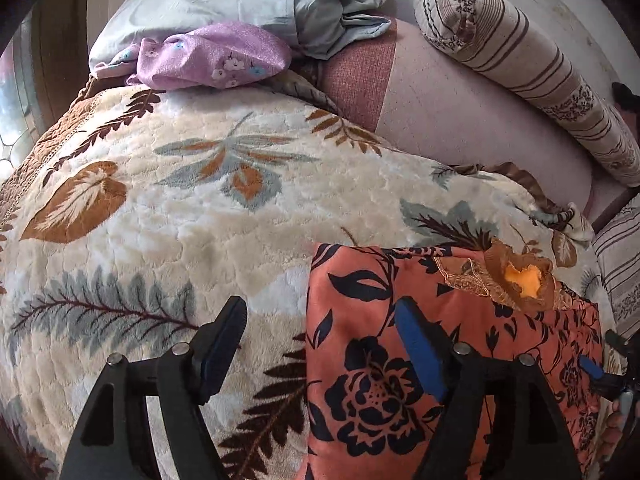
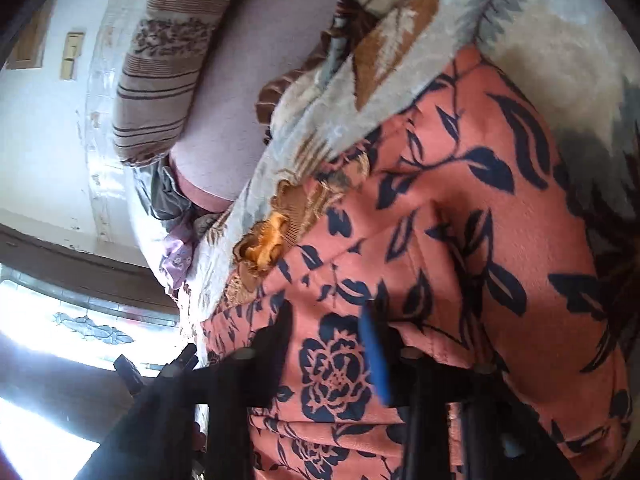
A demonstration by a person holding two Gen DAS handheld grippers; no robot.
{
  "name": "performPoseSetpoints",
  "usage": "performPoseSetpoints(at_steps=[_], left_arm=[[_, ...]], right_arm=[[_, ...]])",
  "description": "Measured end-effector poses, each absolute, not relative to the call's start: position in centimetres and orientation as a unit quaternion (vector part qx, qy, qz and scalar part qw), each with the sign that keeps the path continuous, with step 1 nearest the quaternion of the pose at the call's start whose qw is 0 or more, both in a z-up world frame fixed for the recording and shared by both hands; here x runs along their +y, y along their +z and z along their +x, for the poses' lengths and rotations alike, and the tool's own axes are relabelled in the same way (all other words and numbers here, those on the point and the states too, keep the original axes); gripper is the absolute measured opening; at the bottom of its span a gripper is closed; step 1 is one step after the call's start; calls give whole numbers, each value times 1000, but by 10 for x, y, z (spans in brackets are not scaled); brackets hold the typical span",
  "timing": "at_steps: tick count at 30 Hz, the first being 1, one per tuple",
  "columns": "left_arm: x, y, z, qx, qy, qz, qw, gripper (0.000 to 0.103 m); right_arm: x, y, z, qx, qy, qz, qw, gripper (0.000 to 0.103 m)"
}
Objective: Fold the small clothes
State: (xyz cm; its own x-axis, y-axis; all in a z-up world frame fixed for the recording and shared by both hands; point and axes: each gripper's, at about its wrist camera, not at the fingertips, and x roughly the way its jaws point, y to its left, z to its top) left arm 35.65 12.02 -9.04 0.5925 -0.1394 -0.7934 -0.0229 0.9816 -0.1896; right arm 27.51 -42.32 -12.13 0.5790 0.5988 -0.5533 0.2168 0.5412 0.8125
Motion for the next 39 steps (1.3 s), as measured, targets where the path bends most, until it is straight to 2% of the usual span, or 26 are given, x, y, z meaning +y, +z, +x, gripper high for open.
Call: performPoseSetpoints(at_steps=[1, 3, 7, 10, 12, 13, 14, 18, 21, 24, 25, 27, 32, 39], left_arm=[[118, -99, 364, 464, -24, -82, 882, 77], [117, -125, 376, 505, -3, -71, 860, 78], [116, -110, 364, 469, 0, -60, 881, 79], [120, -101, 350, 431, -7, -73, 899, 80], [117, -124, 363, 475, 11, -42, 879, 80], [119, -134, 366, 495, 18, -41, 868, 80], [122, -128, 361, 479, 21, -47, 876, 80], [126, -93, 323, 439, 10, -56, 897, 80], [120, -87, 287, 427, -19, -47, 903, 80], [115, -129, 291, 510, 10, -13, 860, 80], [118, -133, 291, 513, 13, -24, 858, 81], [124, -113, 281, 491, 35, -38, 870, 81], [143, -69, 221, 445, -2, -94, 890, 81], [177, -77, 115, 475, -41, -170, 862, 81]], right_arm=[[-423, -120, 277, 428, 135, 476, 756, 99], [-423, -121, 287, 426, 137, 464, 764, 96], [-431, -113, 298, 435, 111, 468, 762, 96], [-427, -87, 296, 391, 135, 437, 799, 97], [-430, -106, 302, 425, 97, 427, 792, 97], [-434, -120, 305, 439, 86, 430, 784, 92], [-437, -122, 301, 429, 83, 440, 784, 90], [-418, -83, 273, 408, 111, 399, 814, 92], [-398, -86, 246, 423, 147, 390, 804, 92], [-394, -126, 239, 473, 138, 382, 782, 89], [-400, -129, 235, 455, 137, 403, 782, 87], [-404, -111, 224, 449, 108, 419, 782, 89], [-405, -54, 167, 428, 102, 321, 839, 90], [-470, -62, 57, 479, 29, 307, 822, 90]])
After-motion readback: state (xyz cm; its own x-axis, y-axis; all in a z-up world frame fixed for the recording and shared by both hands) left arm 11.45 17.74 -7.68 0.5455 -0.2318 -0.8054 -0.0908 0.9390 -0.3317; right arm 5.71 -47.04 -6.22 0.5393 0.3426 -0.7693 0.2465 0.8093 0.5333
